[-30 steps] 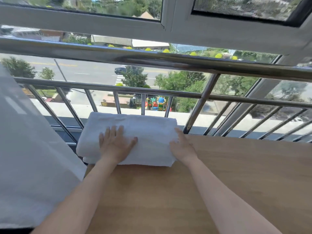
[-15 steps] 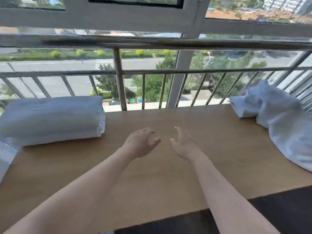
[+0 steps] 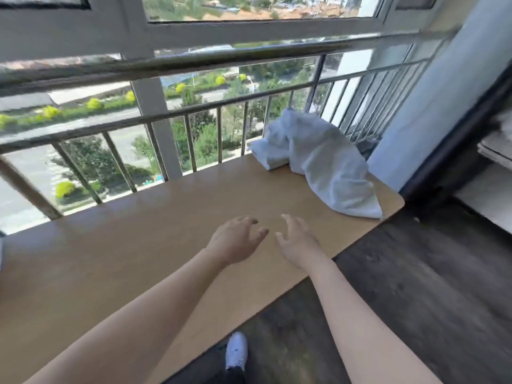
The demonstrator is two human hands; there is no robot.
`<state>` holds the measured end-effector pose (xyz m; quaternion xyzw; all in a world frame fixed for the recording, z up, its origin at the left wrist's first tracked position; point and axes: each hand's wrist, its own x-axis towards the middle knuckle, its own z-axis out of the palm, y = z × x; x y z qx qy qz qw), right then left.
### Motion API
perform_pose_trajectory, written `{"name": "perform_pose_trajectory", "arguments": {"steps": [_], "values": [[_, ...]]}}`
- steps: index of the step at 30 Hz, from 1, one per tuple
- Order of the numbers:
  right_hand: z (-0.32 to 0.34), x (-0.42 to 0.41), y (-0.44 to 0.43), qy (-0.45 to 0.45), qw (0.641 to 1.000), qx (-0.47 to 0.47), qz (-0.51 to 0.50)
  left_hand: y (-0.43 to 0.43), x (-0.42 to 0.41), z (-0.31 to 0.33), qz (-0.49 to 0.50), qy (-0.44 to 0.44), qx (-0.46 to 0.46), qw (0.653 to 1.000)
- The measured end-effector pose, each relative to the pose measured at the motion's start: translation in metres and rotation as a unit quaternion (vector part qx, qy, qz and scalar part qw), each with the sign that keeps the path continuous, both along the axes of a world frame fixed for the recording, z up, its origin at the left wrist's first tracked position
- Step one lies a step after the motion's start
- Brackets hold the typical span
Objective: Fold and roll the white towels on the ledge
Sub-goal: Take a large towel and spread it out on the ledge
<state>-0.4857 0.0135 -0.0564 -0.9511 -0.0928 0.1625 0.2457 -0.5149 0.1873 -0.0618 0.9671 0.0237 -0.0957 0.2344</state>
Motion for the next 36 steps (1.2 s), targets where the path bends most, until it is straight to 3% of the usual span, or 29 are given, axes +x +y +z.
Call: {"name": "perform_pose_trajectory", "arguments": {"steps": [12,22,30,36], "values": [[-0.008,0.131,-0.135,0.042,0.995,-0.04,-0.079,-0.103,0.185,-0.046,-0.048,0.054,-0.032,0.997],[-0.027,0.242,-0.157,0.078,0.988,-0.014,-0.136,-0.108,0.304,-0.047,0.003,0.041,-0.043,0.998],[-0.051,0.347,-0.175,0.012,0.984,-0.034,-0.175,-0.122,0.399,-0.057,0.05,-0.012,-0.034,0.998],[-0.078,0.439,-0.186,-0.017,0.973,-0.099,-0.206,-0.137,0.468,-0.071,0.253,-0.084,-0.117,0.957]]}}
